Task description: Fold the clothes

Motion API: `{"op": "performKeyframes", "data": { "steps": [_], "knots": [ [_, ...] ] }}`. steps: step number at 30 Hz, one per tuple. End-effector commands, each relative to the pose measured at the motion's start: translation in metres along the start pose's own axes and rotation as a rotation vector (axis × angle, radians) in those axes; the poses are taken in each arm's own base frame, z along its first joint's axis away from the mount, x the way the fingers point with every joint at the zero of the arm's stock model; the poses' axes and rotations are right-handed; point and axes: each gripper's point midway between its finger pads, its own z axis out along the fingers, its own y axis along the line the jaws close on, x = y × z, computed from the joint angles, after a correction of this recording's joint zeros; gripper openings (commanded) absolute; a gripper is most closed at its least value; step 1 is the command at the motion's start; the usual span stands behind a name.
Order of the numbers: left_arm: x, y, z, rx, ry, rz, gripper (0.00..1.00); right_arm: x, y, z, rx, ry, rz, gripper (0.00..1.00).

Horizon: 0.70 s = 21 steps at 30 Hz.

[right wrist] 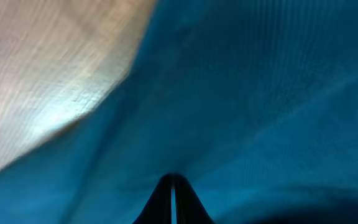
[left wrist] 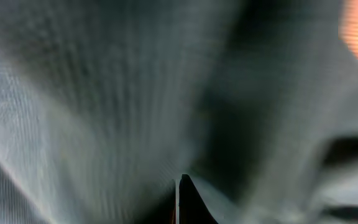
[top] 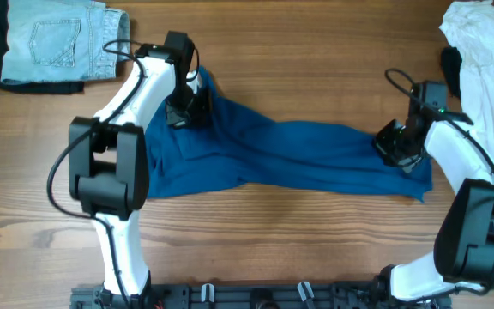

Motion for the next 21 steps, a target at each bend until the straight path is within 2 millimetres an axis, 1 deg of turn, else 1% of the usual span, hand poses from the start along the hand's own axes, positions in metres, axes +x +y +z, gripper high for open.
{"op": "performKeyframes", "data": {
  "steps": [1,3,4,6,9,12,14,16,17,19,21],
  "knots": [
    [0.001,0.019,0.023,-0.009,0.059,-0.029,0.04,0.009,-0.010,0.022,0.032,0.033,0.059,0.05],
    [-0.003,0.030,0.027,-0.038,0.057,-0.043,0.04,0.007,-0.017,0.030,0.064,0.027,0.087,0.04],
    [-0.006,0.041,0.031,-0.068,0.056,-0.057,0.04,0.004,-0.020,0.035,0.078,0.019,0.091,0.04],
    [-0.009,0.052,0.036,-0.084,0.061,-0.078,0.04,-0.004,-0.020,0.044,0.070,0.004,0.100,0.04],
    [-0.014,0.063,0.041,-0.081,0.062,-0.106,0.04,-0.012,-0.020,0.055,0.045,0.003,0.122,0.04],
    [-0.023,0.075,0.049,-0.075,0.050,-0.141,0.04,-0.010,-0.022,0.066,0.042,0.030,0.132,0.04],
    [-0.027,0.084,0.054,-0.073,0.049,-0.185,0.04,-0.011,-0.026,0.071,0.066,0.023,0.132,0.04],
    [-0.028,0.092,0.056,-0.073,0.053,-0.224,0.04,-0.016,-0.026,0.071,0.070,-0.002,0.122,0.04],
    [-0.029,0.096,0.057,-0.072,0.054,-0.239,0.04,-0.020,-0.023,0.071,0.058,-0.016,0.103,0.04],
    [-0.032,0.106,0.055,-0.068,0.046,-0.278,0.04,-0.031,-0.012,0.069,0.019,-0.046,0.065,0.04],
    [-0.036,0.115,0.052,-0.066,0.033,-0.330,0.04,-0.040,-0.005,0.067,-0.005,-0.075,0.066,0.04]
  ]
}}
